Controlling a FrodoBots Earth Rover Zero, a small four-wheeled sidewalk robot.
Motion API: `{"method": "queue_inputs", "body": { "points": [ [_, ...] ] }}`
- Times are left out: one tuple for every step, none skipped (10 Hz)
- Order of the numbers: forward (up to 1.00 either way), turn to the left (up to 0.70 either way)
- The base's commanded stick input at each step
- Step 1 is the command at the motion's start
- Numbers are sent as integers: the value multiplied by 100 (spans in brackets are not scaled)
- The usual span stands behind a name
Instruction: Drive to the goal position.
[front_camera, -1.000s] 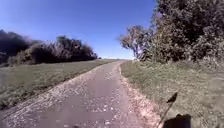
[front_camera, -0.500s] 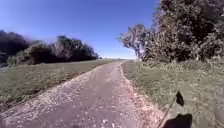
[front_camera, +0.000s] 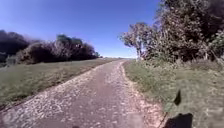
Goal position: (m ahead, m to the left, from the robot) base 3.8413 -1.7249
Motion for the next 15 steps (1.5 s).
{"method": "queue_inputs", "body": {
  "points": [
    [70,0],
    [70,0],
    [70,0],
    [70,0],
    [70,0],
    [70,0],
    [70,0],
    [70,0],
    [70,0],
    [70,0],
    [70,0],
    [70,0],
    [70,0],
    [70,0],
    [70,1]
  ]
}}
